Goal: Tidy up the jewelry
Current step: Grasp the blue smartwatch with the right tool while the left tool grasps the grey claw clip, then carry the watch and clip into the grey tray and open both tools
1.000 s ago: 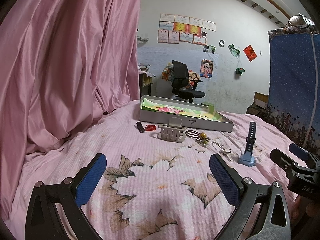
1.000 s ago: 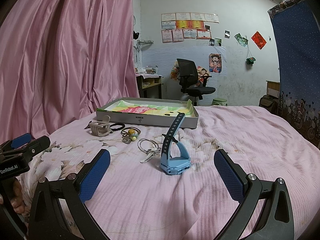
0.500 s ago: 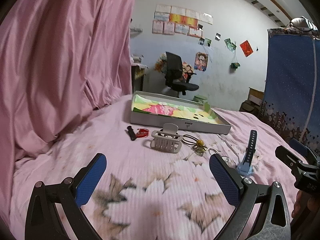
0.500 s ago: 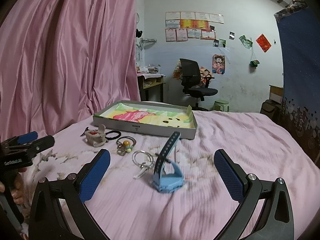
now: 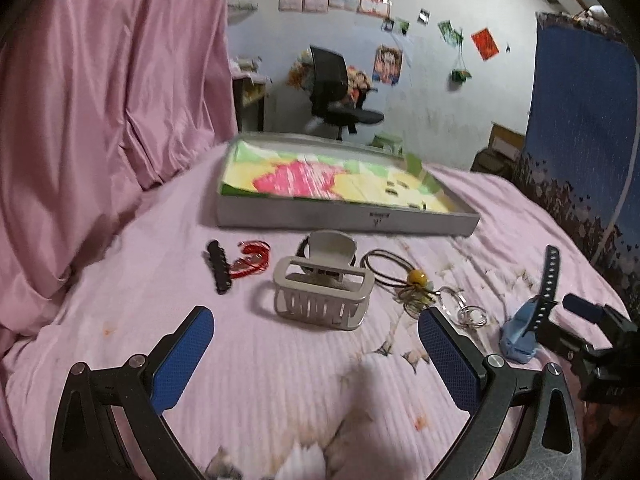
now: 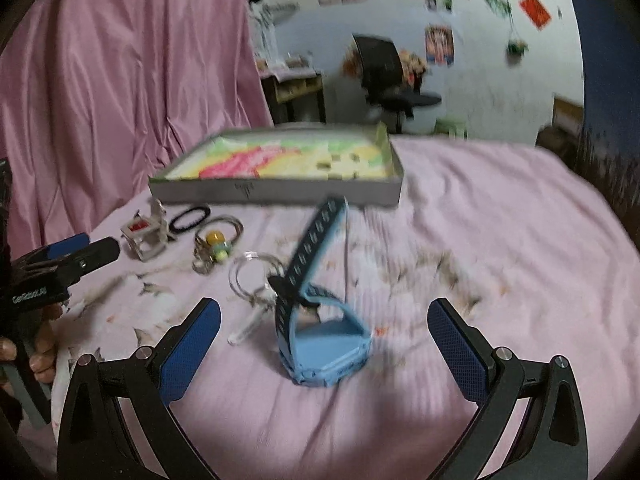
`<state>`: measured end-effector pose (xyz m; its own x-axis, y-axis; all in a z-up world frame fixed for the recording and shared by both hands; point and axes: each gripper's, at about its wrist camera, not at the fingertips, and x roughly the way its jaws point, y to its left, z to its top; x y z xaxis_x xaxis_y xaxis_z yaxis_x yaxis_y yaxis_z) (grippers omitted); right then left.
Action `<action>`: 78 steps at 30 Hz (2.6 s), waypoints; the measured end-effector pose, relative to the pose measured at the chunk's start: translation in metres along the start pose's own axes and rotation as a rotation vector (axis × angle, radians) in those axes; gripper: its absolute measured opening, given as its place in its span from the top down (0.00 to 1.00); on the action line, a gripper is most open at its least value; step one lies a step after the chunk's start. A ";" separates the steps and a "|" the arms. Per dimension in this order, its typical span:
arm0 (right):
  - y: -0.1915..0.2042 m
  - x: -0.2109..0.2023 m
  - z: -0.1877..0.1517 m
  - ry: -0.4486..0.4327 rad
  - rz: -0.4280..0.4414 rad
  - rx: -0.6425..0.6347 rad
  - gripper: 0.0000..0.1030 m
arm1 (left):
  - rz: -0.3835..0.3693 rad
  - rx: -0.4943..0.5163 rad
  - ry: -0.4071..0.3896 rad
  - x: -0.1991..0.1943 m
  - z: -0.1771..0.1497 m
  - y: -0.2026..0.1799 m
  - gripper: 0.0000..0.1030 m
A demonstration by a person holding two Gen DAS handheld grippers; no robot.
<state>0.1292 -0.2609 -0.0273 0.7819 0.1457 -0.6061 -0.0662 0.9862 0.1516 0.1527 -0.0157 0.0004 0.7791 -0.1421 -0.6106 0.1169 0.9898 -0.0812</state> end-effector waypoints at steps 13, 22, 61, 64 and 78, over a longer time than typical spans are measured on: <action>-0.001 0.036 -0.021 0.145 0.035 0.079 0.37 | -0.048 -0.020 0.100 0.042 0.007 0.009 0.20; 0.009 0.043 -0.016 0.147 0.058 0.059 0.51 | -0.061 -0.014 0.137 0.058 0.010 0.009 0.40; 0.028 0.118 0.131 -0.041 0.210 0.004 0.51 | -0.073 -0.058 -0.008 0.081 0.109 0.039 0.41; 0.031 0.149 0.140 0.005 0.196 -0.001 0.51 | -0.056 -0.086 0.041 0.106 0.118 0.050 0.41; 0.039 0.209 0.138 0.206 0.150 -0.007 0.50 | 0.008 -0.063 0.200 0.149 0.119 0.050 0.40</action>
<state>0.3759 -0.2026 -0.0404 0.6206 0.3027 -0.7233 -0.1765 0.9527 0.2473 0.3478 0.0114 -0.0010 0.6413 -0.1355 -0.7553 0.0672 0.9904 -0.1206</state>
